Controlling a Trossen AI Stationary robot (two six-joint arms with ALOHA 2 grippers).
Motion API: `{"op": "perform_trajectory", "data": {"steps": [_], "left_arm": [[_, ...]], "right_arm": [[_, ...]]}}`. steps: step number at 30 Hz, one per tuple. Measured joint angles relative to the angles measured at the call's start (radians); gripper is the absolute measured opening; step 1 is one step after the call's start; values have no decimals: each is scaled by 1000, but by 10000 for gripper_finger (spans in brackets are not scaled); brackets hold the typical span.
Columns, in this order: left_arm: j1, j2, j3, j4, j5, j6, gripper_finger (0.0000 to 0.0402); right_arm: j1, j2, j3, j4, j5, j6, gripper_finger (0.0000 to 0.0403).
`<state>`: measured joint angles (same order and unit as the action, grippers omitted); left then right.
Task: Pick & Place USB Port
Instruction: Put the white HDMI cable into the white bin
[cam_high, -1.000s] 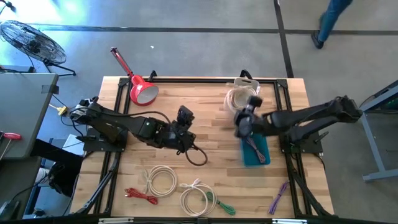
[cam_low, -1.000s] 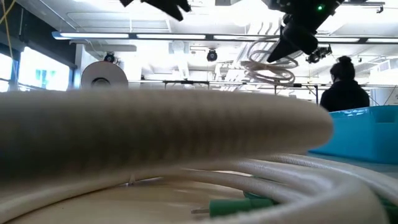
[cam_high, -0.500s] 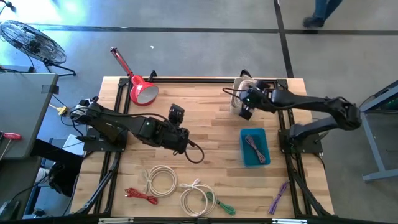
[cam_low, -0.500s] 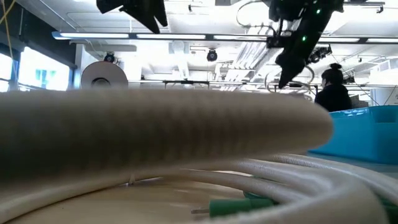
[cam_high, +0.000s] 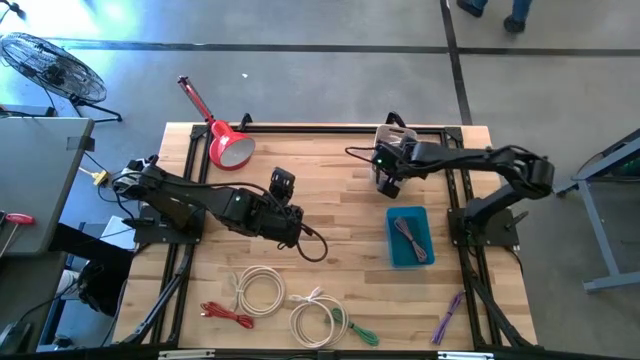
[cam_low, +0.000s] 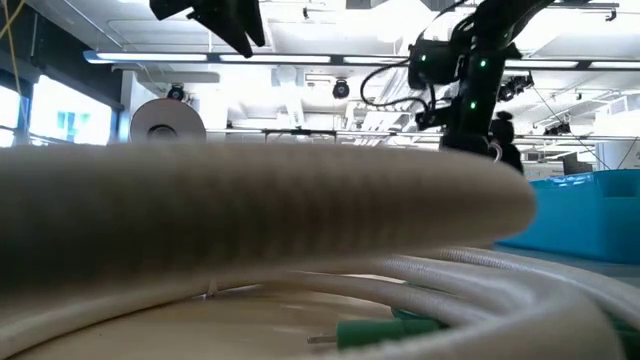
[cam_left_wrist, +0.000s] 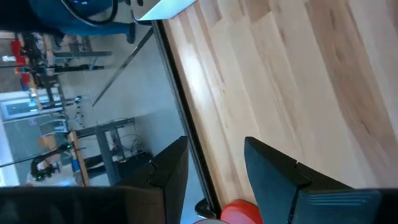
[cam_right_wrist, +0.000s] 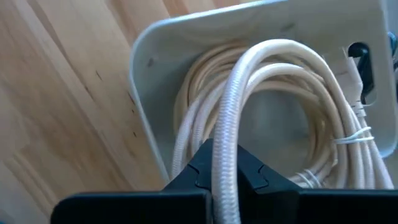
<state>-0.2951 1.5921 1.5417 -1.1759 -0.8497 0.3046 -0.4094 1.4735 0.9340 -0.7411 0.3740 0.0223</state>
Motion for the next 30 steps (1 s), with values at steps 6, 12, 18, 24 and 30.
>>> {"op": "perform_trajectory", "data": {"steps": [6, 12, 18, 24, 30], "left_arm": [[0, 0, 0, -2, 10, -17, 150], [0, 0, 0, -3, 11, -22, 150], [0, 0, 0, -3, 11, -26, 150], [0, 0, 0, -4, 14, -26, 150], [0, 0, 0, -6, 57, -25, 150]], "right_arm": [[-20, 38, 0, 6, -11, -6, 6], [-25, 40, 1, 21, -47, -22, 29], [-22, 40, 1, 21, -92, -7, 93], [-23, 40, 1, 28, -87, -3, 150], [-22, 35, 30, 10, -152, -23, 186]]}}
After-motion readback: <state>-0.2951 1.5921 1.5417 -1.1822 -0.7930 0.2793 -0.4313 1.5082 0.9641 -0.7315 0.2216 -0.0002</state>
